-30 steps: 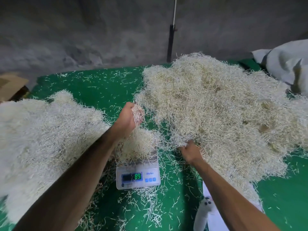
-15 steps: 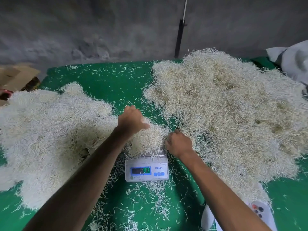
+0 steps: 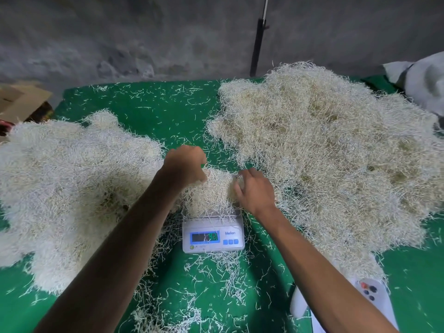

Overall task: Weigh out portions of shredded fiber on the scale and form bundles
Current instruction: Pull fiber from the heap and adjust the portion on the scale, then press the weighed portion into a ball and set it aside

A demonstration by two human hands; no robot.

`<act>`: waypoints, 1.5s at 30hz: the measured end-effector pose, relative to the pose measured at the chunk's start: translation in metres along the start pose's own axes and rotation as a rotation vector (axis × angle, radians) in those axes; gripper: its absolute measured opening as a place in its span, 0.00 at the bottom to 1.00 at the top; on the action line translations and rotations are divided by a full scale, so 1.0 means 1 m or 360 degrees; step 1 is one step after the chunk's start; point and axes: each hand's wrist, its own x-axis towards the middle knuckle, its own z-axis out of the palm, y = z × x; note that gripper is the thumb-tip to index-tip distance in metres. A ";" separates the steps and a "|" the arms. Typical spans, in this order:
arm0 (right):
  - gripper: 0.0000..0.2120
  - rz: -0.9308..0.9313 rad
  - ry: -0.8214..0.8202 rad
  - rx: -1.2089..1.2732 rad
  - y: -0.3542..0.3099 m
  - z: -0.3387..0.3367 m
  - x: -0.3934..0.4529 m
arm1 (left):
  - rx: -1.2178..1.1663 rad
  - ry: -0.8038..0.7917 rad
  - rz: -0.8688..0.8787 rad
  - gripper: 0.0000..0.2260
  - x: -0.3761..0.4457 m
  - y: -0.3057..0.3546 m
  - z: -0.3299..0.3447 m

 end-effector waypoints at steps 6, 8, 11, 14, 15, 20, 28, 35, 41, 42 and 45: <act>0.35 -0.0112 -0.0175 0.0132 -0.025 -0.050 0.011 | 0.0055 -0.0252 -0.0146 0.48 -0.023 -0.011 0.006; 0.35 -0.0168 -0.0180 0.0133 -0.034 -0.063 0.010 | -0.0108 -0.0299 -0.0132 0.48 -0.031 -0.016 0.011; 0.38 -0.0169 -0.0278 0.0129 -0.042 -0.067 0.004 | -0.0283 -0.0291 -0.0103 0.48 -0.042 -0.026 0.021; 0.41 -0.0141 -0.0343 0.0142 -0.042 -0.061 -0.005 | -0.0314 -0.0282 -0.0090 0.50 -0.050 -0.032 0.032; 0.43 -0.0141 -0.0364 0.0126 -0.042 -0.058 -0.008 | -0.0311 -0.0276 -0.0083 0.50 -0.052 -0.033 0.035; 0.48 -0.0116 -0.0417 0.0085 -0.041 -0.049 -0.015 | -0.0395 -0.0253 -0.0073 0.53 -0.054 -0.037 0.047; 0.55 -0.0129 -0.0449 0.0150 -0.045 -0.049 -0.014 | -0.0429 -0.0260 -0.0121 0.53 -0.051 -0.040 0.050; 0.38 0.0122 0.0206 0.0489 -0.042 -0.013 0.007 | -0.0944 -0.0065 -0.0434 0.40 -0.039 -0.037 0.066; 0.38 0.0651 -0.0255 0.0916 -0.070 0.044 0.033 | -0.2105 -0.0229 -0.1242 0.25 0.005 0.010 0.101; 0.36 0.0707 -0.0303 0.1111 -0.077 0.050 0.033 | -0.2240 -0.0216 -0.1295 0.21 0.006 0.014 0.108; 0.37 0.0851 -0.0229 0.1584 -0.085 0.052 0.039 | -0.2423 -0.0035 -0.1267 0.17 0.000 0.014 0.116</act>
